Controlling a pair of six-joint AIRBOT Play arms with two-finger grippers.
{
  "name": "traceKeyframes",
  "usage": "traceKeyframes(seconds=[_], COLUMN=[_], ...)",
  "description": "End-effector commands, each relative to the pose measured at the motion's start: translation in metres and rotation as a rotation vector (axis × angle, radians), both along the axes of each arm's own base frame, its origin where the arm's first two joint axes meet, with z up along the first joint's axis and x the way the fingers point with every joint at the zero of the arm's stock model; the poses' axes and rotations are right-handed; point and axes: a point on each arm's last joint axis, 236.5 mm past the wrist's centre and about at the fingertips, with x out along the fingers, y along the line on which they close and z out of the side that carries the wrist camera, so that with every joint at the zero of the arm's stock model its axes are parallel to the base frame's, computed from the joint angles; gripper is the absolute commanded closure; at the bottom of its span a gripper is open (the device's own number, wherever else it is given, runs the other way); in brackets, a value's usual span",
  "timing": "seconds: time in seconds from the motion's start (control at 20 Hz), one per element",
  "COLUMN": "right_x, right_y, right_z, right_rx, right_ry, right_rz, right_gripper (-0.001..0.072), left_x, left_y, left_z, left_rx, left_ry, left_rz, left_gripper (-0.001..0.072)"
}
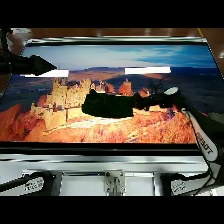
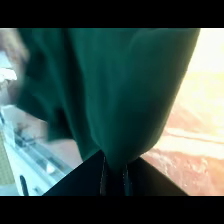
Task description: Fold the shirts.
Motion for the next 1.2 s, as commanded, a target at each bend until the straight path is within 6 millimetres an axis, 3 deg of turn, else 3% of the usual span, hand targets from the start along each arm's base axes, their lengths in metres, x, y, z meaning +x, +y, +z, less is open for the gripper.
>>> traceKeyframes(seconds=[0.0,0.05,0.15,0.3,0.4,0.5,0.6,0.65,0.75,1.0,1.15], right_x=[0.035,0.037,0.020,-0.043,-0.092,-0.147,-0.186,-0.206,-0.231,-0.235,-0.260], right_y=[-0.087,-0.130,-0.224,-0.355,-0.415,-0.461,-0.506,-0.527,-0.549,-0.572,-0.581], right_z=[0.107,0.133,0.168,0.187,0.179,0.163,0.159,0.158,0.151,0.130,0.101], right_rx=[-0.098,-0.159,-0.313,-0.536,-0.631,-0.704,-0.777,-0.803,-0.773,-0.642,-0.665], right_ry=[-0.209,-0.237,-0.242,-0.156,-0.054,0.087,0.150,0.175,0.208,0.178,0.314], right_rz=[-0.114,-0.189,-0.340,-0.555,-0.661,-0.730,-0.857,-0.928,-1.016,-1.088,-1.089], right_gripper=[0.0648,0.0648,0.0648,0.0647,0.0647,0.0648,0.0647,0.0647,0.0648,0.0647,0.0647], left_x=[0.000,0.000,-0.001,-0.001,-0.001,-0.002,-0.006,-0.011,-0.019,-0.020,-0.021], left_y=[0.000,0.000,0.000,-0.001,-0.001,-0.001,-0.002,-0.004,-0.007,-0.007,-0.007], left_z=[0.000,0.000,0.000,0.000,0.000,0.000,-0.001,-0.002,-0.004,-0.002,-0.002], left_rx=[-0.002,-0.006,-0.006,-0.006,-0.014,-0.020,-0.017,-0.019,-0.028,-0.054,-0.071], left_ry=[0.003,0.008,0.009,0.010,0.020,0.028,0.038,0.055,0.096,0.127,0.150], left_rz=[0.002,0.005,0.003,0.002,0.011,0.015,0.001,-0.009,-0.021,0.004,0.022], left_gripper=[0.0675,0.0674,0.0674,0.0674,0.0674,0.0674,0.0674,0.0674,0.0674,0.0674,0.0674])
